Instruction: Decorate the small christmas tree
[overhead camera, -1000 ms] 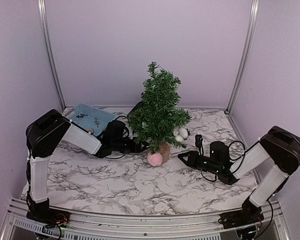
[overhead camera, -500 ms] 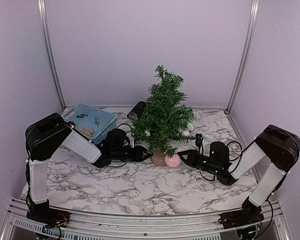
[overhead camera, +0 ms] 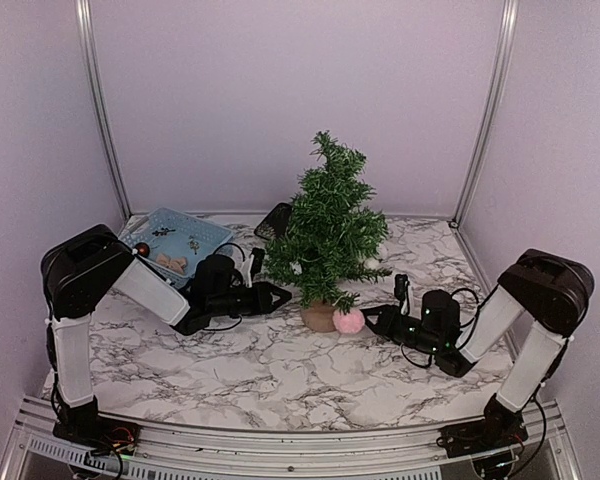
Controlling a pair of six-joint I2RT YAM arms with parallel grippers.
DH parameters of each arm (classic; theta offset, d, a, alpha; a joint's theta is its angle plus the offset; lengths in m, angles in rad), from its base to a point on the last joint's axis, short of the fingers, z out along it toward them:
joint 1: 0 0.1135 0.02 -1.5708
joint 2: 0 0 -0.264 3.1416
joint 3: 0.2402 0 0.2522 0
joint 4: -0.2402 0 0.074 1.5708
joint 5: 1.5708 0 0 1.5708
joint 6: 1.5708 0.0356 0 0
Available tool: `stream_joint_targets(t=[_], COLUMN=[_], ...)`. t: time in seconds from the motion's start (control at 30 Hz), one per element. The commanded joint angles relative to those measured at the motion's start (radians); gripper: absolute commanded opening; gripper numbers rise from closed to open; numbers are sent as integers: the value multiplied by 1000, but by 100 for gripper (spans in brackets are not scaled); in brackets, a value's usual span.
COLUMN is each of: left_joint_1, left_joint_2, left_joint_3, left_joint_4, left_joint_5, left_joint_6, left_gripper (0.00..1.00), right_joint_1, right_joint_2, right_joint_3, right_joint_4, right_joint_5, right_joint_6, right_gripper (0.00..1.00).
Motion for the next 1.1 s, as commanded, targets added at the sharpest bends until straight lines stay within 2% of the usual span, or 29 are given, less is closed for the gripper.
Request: stream_joint_targets(t=[0.0,0.27,1.07], left_joint_1=[11,12,-33], left_joint_2=[54,149,106], left_joint_3=[83,175,62], left_joint_4=[49,50,65], left_joint_5=[3,45,74], left_joint_6=[0,-12,18], left_gripper=[20,19,16], right_joint_1=[-1,10,1], right_joint_2=[46,134,300], right_joint_3=[-17,-1,200], right_joint_4=[108,206,209], right_joint_5=[-18,-30,-119], right_joint_6=[42,67,46], right_gripper=[14,13,12])
